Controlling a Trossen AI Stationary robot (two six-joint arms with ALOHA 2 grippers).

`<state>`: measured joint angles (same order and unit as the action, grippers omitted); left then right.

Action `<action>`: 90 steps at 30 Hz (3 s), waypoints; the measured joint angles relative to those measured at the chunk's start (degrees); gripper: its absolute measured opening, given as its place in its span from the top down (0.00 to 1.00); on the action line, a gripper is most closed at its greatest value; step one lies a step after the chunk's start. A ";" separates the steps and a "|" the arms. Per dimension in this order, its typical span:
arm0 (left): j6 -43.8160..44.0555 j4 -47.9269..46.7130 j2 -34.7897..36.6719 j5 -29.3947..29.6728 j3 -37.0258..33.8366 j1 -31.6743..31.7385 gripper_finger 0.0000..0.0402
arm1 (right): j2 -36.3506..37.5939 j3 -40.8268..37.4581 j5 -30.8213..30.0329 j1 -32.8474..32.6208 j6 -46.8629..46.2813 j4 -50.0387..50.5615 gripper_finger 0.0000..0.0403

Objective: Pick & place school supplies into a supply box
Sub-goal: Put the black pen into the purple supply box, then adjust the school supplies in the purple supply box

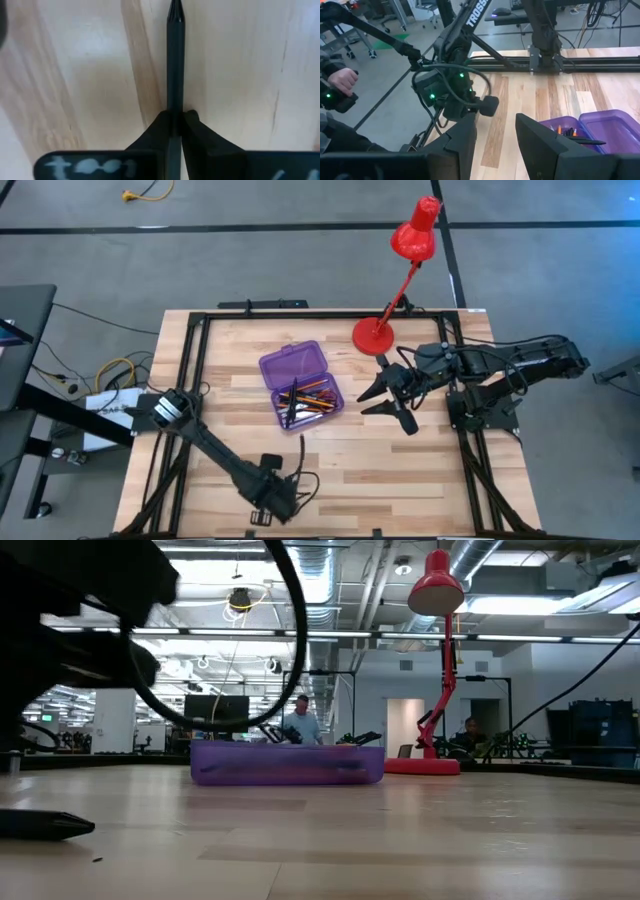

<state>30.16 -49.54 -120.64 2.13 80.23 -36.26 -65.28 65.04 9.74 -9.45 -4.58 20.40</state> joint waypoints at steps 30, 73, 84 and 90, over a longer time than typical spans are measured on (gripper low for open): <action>-28.04 7.85 15.33 -38.98 -0.52 30.33 0.97 | 0.02 0.02 0.26 0.04 -0.39 3.24 0.67; -25.55 -2.84 21.05 -18.34 -0.39 51.62 0.51 | 0.01 0.02 0.29 0.05 -0.41 6.33 0.67; -17.24 -4.83 21.05 -6.53 -5.68 46.86 0.66 | 0.02 0.02 -0.90 -0.28 -0.50 6.78 0.67; -15.06 -0.74 21.05 -3.22 -10.05 44.70 0.73 | 0.00 0.02 -0.90 -0.28 -0.13 6.80 0.67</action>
<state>15.09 -50.28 -99.59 -1.08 70.18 8.44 -65.28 65.06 8.84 -9.74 -4.71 27.20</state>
